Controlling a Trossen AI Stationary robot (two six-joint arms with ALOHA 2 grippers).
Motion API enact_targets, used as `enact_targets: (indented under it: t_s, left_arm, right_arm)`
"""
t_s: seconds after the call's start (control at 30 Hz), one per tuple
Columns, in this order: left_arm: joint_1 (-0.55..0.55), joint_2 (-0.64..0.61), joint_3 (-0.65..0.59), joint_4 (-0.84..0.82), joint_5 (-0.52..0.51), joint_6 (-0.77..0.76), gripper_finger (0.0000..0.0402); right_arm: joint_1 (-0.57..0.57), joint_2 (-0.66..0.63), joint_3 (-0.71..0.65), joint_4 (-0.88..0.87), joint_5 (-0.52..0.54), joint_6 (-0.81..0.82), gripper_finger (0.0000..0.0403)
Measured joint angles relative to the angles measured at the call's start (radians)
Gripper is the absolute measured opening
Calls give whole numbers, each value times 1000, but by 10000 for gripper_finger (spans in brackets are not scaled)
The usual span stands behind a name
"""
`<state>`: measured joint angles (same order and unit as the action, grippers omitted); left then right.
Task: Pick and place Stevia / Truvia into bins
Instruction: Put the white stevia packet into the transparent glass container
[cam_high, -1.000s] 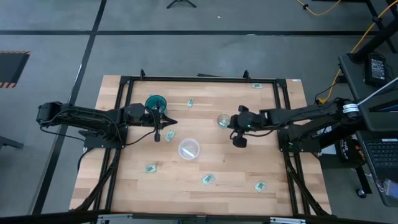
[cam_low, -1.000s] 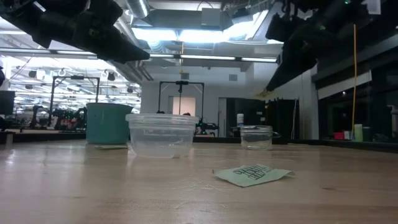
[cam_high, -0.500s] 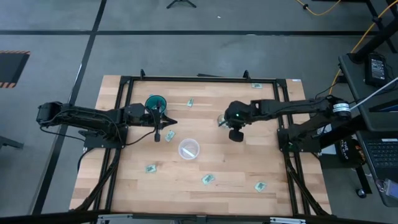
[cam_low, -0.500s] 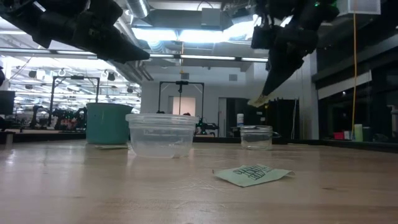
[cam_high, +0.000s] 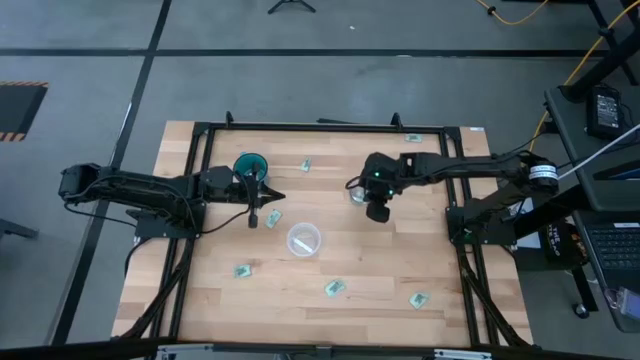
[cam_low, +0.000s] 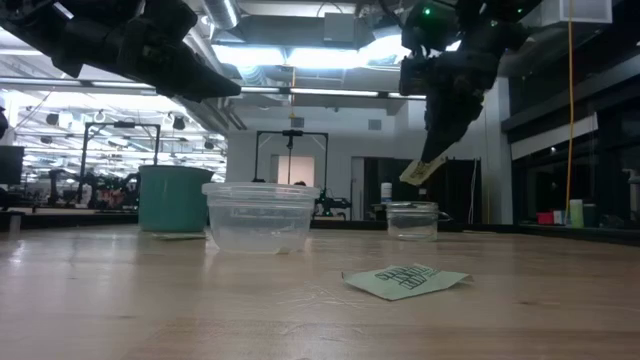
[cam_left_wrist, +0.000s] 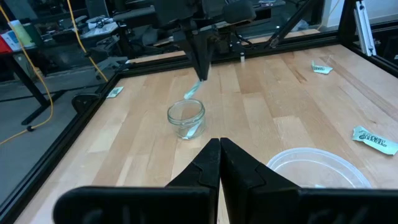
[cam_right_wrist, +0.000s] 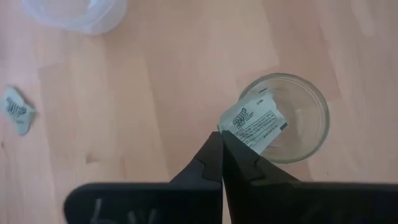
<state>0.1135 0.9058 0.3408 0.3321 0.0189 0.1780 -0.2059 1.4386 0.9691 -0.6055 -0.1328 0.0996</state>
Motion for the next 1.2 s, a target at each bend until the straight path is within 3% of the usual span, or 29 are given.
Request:
enact_targets:
  t_s: [0.47, 1.2]
  left_arm:
    - [0, 0, 0, 0, 0, 0, 4]
    - [0, 0, 0, 0, 0, 0, 4]
  right_arm:
    - [-47, 141, 0, 24, 1, -12, 0]
    - [-92, 220, 0, 120, 0, -49, 0]
